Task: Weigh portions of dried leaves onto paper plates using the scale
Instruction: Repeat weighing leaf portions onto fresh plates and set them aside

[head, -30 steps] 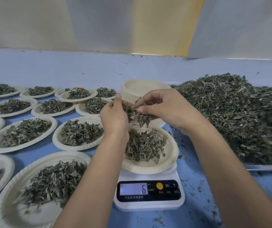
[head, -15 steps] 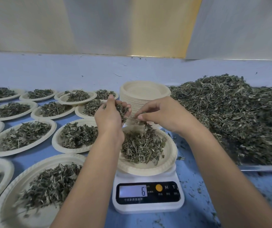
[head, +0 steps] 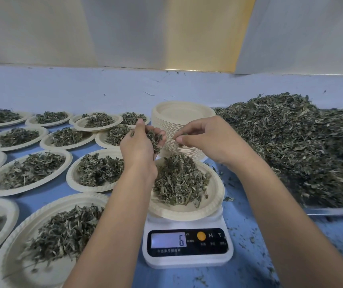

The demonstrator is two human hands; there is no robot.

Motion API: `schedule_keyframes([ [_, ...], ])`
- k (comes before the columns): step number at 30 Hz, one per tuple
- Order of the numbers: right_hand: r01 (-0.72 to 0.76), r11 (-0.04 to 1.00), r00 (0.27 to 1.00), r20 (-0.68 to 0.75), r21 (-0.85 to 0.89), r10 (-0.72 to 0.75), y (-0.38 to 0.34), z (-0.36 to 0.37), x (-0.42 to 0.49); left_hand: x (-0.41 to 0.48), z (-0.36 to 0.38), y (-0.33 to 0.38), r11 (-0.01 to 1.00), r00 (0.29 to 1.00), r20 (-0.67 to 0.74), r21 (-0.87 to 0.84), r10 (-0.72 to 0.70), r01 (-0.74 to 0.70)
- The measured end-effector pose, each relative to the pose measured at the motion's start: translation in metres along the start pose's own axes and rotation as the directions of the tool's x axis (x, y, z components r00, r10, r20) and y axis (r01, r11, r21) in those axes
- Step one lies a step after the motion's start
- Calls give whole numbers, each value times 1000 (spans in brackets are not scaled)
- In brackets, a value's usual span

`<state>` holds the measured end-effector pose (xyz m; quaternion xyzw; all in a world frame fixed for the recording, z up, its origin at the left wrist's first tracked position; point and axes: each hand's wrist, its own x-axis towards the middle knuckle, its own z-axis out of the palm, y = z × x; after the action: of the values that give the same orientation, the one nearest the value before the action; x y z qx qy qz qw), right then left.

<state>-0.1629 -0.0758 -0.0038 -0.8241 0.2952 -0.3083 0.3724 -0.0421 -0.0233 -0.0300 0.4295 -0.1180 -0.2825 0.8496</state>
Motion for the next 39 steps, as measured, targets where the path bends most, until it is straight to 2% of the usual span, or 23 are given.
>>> schedule_keyframes([
  [30, 19, 999, 1000, -3, 27, -19, 0, 0, 2, 0, -2, 0, 997, 997, -16, 2, -75, 75],
  [33, 51, 994, 998, -52, 98, -46, -3, 4, 1, -3, 5, 2, 980, 981, 23, -35, -195, 195],
  [36, 88, 977, 988, -139, 192, -62, -5, 9, 2, -10, 15, 5, 899, 914, 119, -170, -387, 403],
  [39, 82, 956, 986, -162, 282, -37, -6, 11, 0, -18, 25, 6, 853, 879, 172, -219, -444, 474],
])
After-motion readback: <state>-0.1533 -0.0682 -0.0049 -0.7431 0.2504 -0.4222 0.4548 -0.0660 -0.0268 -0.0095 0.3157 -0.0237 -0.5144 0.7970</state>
